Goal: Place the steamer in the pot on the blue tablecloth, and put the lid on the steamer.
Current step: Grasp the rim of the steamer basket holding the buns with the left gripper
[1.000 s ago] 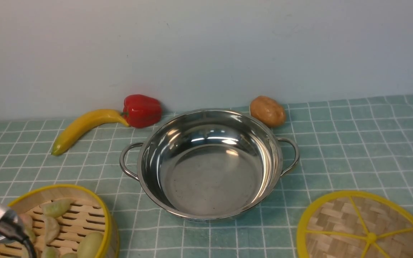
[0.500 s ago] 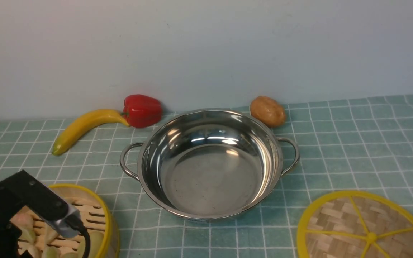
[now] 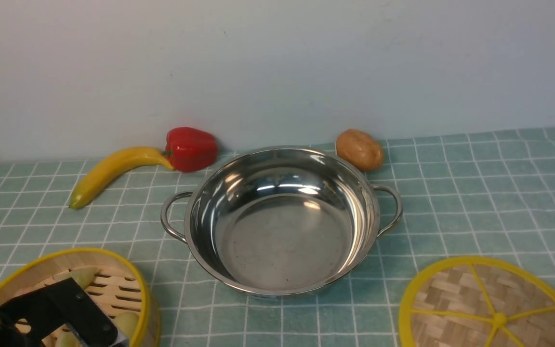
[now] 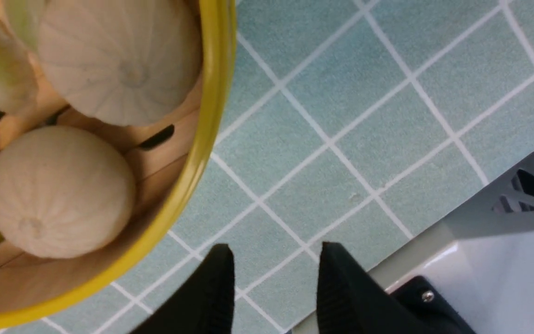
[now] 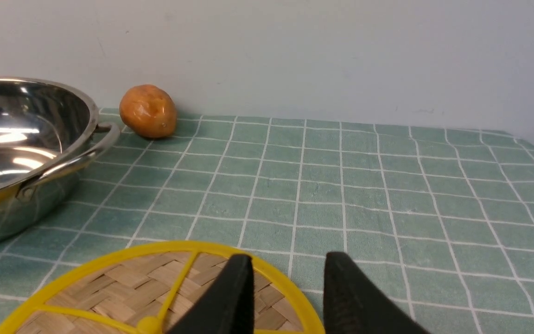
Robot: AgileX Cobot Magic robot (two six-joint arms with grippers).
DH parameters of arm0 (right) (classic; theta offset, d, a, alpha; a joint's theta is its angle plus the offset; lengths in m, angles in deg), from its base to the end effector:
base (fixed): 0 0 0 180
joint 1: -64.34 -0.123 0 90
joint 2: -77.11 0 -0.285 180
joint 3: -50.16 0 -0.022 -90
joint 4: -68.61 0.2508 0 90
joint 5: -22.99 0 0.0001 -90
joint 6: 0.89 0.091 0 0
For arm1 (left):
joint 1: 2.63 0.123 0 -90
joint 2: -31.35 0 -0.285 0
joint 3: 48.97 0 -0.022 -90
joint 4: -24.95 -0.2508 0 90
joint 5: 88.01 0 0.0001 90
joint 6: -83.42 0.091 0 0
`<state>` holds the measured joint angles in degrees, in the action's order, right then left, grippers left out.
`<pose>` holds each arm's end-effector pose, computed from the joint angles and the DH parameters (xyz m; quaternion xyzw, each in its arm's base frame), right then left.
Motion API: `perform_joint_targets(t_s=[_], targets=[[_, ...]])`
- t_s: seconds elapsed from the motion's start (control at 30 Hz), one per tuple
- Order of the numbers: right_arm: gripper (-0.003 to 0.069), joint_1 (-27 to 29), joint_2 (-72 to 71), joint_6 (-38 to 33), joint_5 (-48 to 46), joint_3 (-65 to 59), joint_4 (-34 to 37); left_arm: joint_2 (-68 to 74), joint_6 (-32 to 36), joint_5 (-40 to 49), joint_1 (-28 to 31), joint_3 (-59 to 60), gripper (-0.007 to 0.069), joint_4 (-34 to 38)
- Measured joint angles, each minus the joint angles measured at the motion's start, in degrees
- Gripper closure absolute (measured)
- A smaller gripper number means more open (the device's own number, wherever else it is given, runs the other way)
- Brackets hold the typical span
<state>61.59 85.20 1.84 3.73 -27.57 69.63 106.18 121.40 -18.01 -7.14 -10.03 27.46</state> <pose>0.0541 0.0031 0.1796 0.0047 0.7937 0.0365 0.6071 0.1570 -0.0161 0.2264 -0.3545 -0.9343 0.0289 0.0256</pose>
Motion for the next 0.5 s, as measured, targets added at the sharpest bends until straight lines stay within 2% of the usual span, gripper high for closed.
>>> perform_joint_targets(t_s=[0.1,0.27,0.5], targets=[[0.0419,0.0,0.0,0.0,0.0,0.0,0.0,0.0,0.4,-0.34,0.0,0.0,0.0381,-0.02],[0.0419,0.0,0.0,0.0,0.0,0.0,0.0,0.0,3.67,-6.26,0.0,0.0,0.0381,-0.38],[0.0419,0.0,0.0,0.0,0.0,0.0,0.0,0.69,7.15,-9.07,0.0,0.0,0.0381,-3.68]])
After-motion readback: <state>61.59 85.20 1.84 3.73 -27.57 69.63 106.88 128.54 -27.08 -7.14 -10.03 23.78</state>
